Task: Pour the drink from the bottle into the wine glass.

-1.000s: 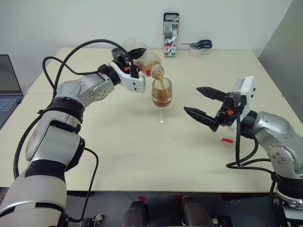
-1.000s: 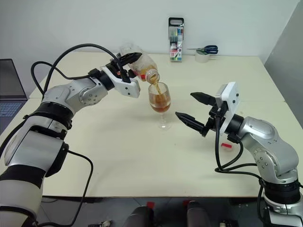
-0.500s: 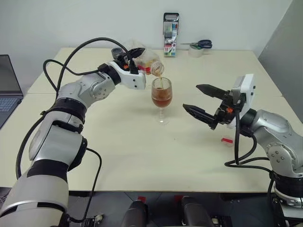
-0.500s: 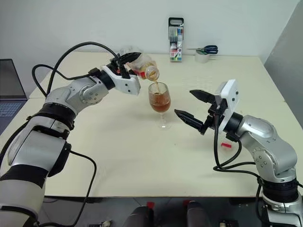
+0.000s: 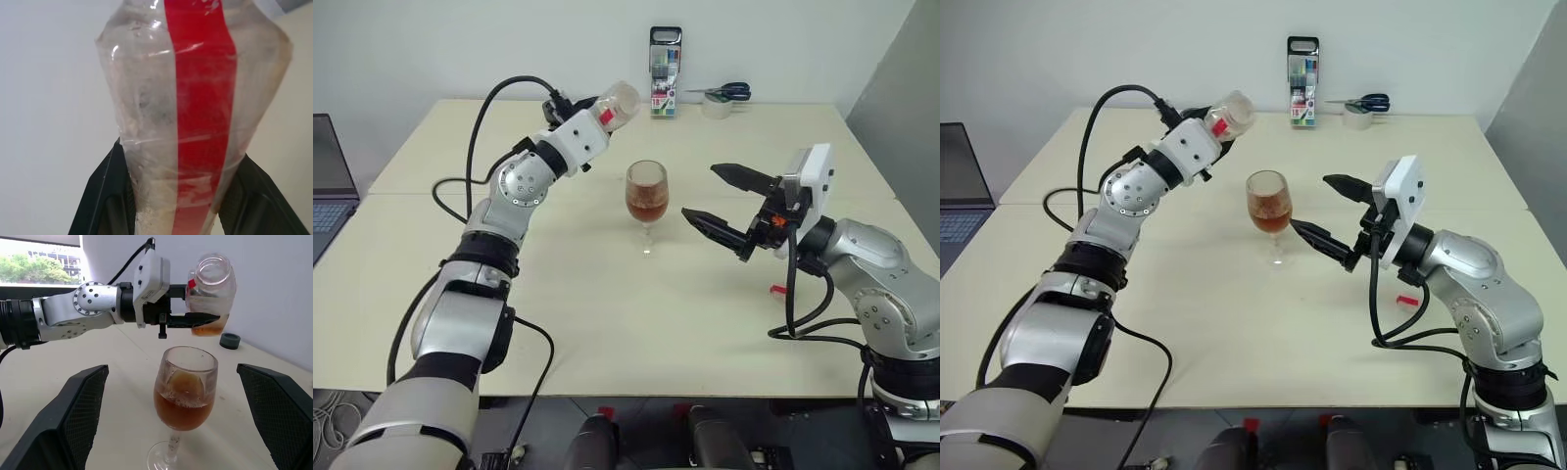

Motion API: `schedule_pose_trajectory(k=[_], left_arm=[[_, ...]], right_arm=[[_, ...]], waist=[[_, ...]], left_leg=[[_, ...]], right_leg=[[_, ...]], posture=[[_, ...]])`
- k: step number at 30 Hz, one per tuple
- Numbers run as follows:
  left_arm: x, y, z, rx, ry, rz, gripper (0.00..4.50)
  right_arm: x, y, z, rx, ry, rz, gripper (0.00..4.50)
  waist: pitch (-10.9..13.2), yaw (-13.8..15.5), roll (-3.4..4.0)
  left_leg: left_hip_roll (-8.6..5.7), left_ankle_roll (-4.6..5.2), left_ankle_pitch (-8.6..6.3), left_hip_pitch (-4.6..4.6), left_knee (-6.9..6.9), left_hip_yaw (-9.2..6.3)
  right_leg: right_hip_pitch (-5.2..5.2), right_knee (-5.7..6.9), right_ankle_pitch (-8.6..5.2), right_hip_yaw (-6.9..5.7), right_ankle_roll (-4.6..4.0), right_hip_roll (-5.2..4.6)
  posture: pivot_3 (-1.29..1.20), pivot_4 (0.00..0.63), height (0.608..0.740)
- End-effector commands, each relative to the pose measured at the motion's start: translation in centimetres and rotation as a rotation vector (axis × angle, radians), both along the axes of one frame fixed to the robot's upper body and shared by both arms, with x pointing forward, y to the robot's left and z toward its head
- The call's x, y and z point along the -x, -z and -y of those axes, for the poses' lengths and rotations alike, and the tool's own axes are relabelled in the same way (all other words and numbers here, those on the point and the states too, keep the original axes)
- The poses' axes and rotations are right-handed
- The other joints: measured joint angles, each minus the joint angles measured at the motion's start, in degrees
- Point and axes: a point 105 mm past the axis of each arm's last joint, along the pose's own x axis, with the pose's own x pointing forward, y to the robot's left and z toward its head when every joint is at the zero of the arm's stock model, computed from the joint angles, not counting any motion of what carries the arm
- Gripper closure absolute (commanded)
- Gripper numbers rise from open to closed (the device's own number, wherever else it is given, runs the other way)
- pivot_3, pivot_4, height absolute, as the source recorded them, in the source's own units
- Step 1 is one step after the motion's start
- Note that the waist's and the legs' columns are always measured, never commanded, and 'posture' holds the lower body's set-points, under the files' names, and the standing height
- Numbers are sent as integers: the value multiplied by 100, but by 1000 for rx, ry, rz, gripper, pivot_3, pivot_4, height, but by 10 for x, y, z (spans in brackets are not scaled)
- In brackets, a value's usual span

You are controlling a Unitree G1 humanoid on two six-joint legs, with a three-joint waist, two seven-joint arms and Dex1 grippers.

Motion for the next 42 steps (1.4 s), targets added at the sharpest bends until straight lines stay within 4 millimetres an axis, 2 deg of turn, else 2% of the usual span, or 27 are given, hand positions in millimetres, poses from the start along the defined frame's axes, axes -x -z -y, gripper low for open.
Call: schedule_pose_trajectory(k=[1, 6, 9, 12, 17, 19, 26, 28, 35, 42], left_arm=[[13, -11, -24, 205, -6, -46, 2809], [39, 31, -61, 381, -100, -210, 2810], [51, 52, -75, 479, -140, -291, 2810], [59, 65, -79, 580, -152, -341, 2810], [63, 88, -87, 649, -173, -406, 2810], [63, 101, -92, 653, -199, -444, 2810], [62, 120, -98, 654, -225, -487, 2810], [61, 123, -98, 640, -229, -490, 2096], [62, 126, -93, 571, -214, -489, 11], [69, 140, -89, 488, -212, -493, 11]], right_arm=[[8, -6, -11, 54, -19, 66, 0], [15, 5, -26, 103, -79, -6, 0], [18, 12, -34, 123, -123, -44, 0], [18, 20, -42, 161, -154, -56, 0], [15, 27, -52, 190, -181, -54, 0], [14, 28, -56, 197, -190, -52, 0], [14, 27, -60, 206, -198, -49, 0], [14, 26, -60, 205, -197, -50, 0], [14, 24, -60, 203, -192, -55, 0], [11, 34, -57, 209, -170, -74, 0]], waist=[[0, -48, 0], [-1, -140, 0], [-2, -133, -1], [-2, -83, -2], [-4, 21, -5], [-5, 27, -6], [-5, 32, -7], [-6, 35, -7], [-7, 37, -9], [-8, 41, -9]], left_leg=[[1, -1, 0, 3, -2, 1], [5, -2, 1, 11, -5, -2], [4, -2, 1, 10, 0, -5], [4, 9, -5, 9, 8, -5], [0, 11, -6, 8, 25, -3], [1, 9, -6, 9, 26, -2], [1, 11, -7, 9, 25, -2], [1, 11, -7, 10, 25, -1], [1, 13, -8, 11, 24, -2], [1, 14, -9, 11, 21, -1]], right_leg=[[-1, 1, 0, 2, 0, 0], [-5, 21, 0, 6, 0, 0], [-4, 21, 0, 5, 0, 0], [-2, 22, 0, 4, 0, 0], [6, 19, 0, 4, 0, -2], [6, 19, 0, 4, 0, -2], [6, 19, 0, 3, 0, -2], [6, 19, 0, 3, 0, -2], [7, 19, 0, 3, 0, -2], [6, 17, 0, 3, 0, -2]], posture=[[0, 150, 740], [0, 150, 740], [0, 150, 740], [0, 150, 740], [0, 150, 740], [0, 150, 740], [0, 150, 740], [0, 150, 740], [0, 150, 740], [0, 150, 740]])
